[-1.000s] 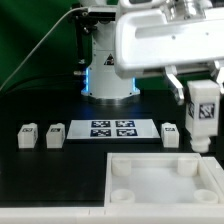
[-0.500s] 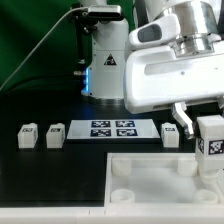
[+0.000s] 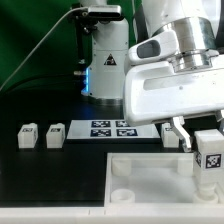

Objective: Assemble one leg

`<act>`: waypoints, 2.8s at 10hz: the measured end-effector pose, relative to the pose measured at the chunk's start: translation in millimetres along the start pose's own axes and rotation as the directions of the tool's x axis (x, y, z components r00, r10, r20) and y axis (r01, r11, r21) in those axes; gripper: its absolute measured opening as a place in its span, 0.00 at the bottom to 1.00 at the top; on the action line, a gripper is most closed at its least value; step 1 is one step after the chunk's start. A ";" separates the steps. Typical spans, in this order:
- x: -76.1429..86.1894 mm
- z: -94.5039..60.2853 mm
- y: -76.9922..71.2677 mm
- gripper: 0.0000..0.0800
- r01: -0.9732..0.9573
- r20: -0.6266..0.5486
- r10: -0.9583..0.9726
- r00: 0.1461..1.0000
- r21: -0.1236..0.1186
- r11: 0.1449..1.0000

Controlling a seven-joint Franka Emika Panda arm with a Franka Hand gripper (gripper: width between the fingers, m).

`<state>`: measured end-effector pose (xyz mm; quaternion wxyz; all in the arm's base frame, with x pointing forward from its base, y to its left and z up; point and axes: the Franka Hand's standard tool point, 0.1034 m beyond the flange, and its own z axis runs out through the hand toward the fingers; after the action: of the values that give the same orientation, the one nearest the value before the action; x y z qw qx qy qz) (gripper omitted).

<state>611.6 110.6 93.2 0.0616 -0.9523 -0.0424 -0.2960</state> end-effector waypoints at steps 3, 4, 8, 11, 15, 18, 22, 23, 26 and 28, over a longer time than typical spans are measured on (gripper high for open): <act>0.1 3.5 5.2 0.37 -0.005 0.000 0.005 1.000 -0.004 1.000; -3.0 5.8 3.7 0.37 -0.004 0.003 0.004 1.000 -0.003 1.000; -13.2 12.0 -0.9 0.37 -0.020 -0.016 0.020 1.000 -0.014 1.000; -16.5 13.0 -1.2 0.43 -0.041 0.021 0.042 0.999 -0.033 0.999; -18.8 14.0 -1.0 0.77 -0.042 0.030 0.043 0.999 -0.032 0.999; -19.0 14.1 -1.0 0.81 -0.042 0.030 0.043 0.999 -0.032 0.999; -19.5 14.5 -1.2 0.81 -0.044 0.048 0.046 0.998 -0.030 0.999; -12.1 10.7 -2.1 0.81 -0.052 0.120 0.053 0.991 -0.017 0.999; 11.2 6.6 -3.9 0.81 -0.101 0.327 0.092 0.940 0.011 0.995; 8.5 7.2 -1.3 0.81 -0.132 0.524 0.099 0.846 0.026 0.991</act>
Offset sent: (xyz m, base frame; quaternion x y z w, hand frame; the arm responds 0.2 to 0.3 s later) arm 0.0038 0.0004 -0.0088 -0.0099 0.0107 0.0077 0.9999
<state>622.5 113.3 92.3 0.0946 -0.9952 -0.0092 -0.0211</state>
